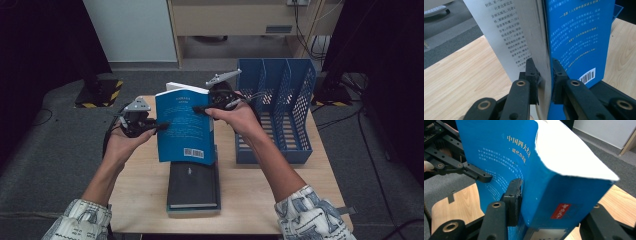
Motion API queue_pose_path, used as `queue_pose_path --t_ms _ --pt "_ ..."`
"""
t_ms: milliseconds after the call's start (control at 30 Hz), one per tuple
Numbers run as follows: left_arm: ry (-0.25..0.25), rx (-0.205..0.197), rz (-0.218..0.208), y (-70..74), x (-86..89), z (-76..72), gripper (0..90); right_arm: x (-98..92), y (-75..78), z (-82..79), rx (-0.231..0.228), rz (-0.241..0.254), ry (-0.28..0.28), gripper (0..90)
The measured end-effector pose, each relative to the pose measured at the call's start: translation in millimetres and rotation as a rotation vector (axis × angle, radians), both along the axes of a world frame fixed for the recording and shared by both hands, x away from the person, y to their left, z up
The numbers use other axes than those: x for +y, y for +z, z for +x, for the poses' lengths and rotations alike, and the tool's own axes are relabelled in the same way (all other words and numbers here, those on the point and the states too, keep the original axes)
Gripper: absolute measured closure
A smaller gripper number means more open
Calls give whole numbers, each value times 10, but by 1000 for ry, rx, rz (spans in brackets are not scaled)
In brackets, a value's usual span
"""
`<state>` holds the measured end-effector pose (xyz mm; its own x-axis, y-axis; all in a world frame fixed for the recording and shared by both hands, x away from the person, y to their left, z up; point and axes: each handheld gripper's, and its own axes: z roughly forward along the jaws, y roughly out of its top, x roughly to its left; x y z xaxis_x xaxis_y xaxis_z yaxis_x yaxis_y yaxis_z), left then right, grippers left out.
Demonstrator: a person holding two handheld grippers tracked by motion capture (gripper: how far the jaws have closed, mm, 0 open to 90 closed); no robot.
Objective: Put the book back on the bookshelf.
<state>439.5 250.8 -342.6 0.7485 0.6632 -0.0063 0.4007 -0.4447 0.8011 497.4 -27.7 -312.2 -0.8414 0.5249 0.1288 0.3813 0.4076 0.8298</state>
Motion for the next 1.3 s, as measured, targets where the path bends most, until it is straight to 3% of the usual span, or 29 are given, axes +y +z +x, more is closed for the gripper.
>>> queue_pose_path --t_ms 267,467,567,700,967,1300 --pt "0 11 -7 3 -4 177 798 1 25 113 -6 -6 -6 573" --pt "9 2 9 -20 -22 264 798 25 61 172 -45 -12 -5 590" --pt "11 -3 -1 -31 -15 238 798 37 55 147 -60 -27 -10 596" --pt "14 -18 1 -19 -41 143 799 2 39 68 -78 -10 -27 601" --pt "4 -30 5 -19 -20 23 799 2 52 -136 -115 3 -10 605" --pt "-20 -41 -4 -37 41 -232 798 16 58 -379 -139 7 12 606"
